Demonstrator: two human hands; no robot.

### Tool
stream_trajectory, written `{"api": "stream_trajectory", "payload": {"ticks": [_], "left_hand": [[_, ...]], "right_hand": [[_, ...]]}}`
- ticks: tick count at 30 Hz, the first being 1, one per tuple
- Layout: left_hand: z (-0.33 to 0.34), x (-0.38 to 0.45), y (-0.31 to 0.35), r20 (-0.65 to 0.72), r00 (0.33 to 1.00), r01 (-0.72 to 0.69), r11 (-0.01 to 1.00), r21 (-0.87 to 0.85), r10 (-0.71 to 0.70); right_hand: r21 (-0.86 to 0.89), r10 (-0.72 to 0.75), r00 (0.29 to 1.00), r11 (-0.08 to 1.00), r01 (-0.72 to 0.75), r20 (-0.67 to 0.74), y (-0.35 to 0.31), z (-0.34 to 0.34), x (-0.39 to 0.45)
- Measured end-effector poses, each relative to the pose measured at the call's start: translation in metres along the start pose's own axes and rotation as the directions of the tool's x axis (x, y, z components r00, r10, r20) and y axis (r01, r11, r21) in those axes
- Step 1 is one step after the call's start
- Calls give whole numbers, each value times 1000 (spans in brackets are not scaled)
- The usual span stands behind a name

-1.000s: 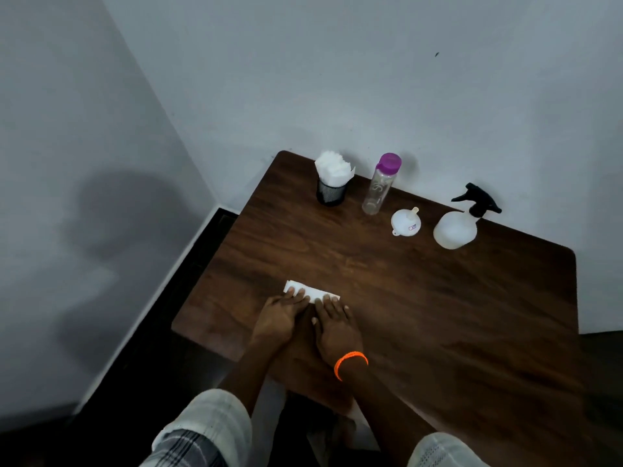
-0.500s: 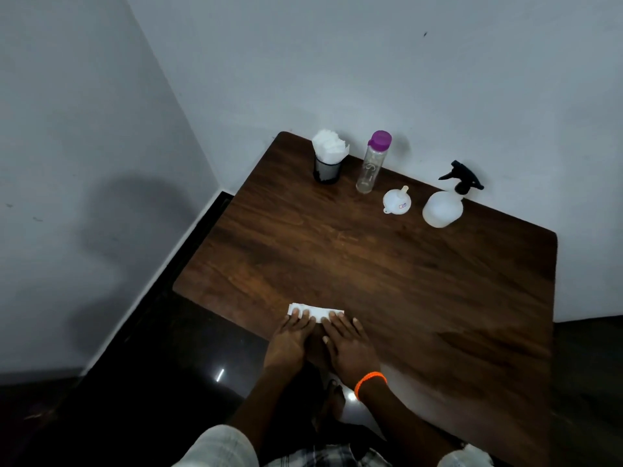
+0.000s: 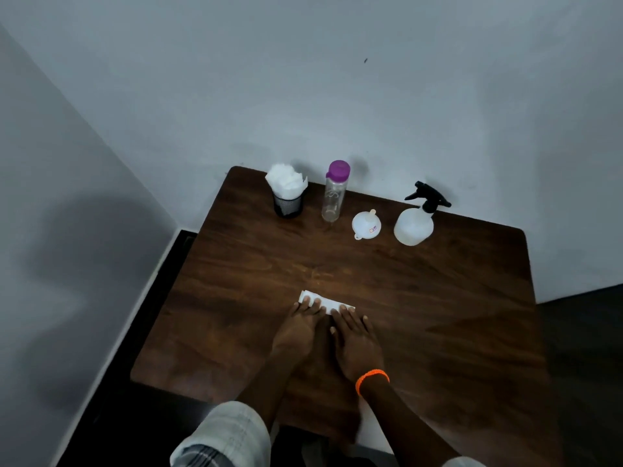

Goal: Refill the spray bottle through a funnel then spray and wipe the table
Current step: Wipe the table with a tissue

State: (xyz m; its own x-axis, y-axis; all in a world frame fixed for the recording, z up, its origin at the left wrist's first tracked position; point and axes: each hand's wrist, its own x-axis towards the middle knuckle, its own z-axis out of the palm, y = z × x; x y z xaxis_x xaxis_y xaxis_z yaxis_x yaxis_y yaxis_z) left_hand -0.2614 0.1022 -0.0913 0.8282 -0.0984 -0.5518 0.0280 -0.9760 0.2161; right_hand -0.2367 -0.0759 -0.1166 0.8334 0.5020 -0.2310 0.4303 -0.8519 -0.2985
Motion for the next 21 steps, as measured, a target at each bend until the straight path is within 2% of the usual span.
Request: {"api": "stream_trajectory", "payload": {"ticks": [4, 11, 14, 17, 21], "left_hand": [[-37, 57, -9, 49, 998, -48, 992, 116, 42], [-81, 142, -9, 14, 996, -89, 994, 57, 89], [-94, 158, 1, 1, 995, -99, 992, 81, 99], [-102, 169, 12, -23, 996, -79, 992, 96, 82], [-107, 173, 29, 10, 999, -42, 988, 147, 41]], "right_hand": [[38, 85, 995, 996, -84, -50, 9, -12, 47], [152, 204, 978, 969, -195, -47, 37, -43, 114], [177, 212, 976, 963, -201, -45, 53, -59, 136], [132, 200, 979, 972, -194, -40, 70, -71, 151], [133, 186, 982, 975, -180, -29, 81, -79, 153]]}}
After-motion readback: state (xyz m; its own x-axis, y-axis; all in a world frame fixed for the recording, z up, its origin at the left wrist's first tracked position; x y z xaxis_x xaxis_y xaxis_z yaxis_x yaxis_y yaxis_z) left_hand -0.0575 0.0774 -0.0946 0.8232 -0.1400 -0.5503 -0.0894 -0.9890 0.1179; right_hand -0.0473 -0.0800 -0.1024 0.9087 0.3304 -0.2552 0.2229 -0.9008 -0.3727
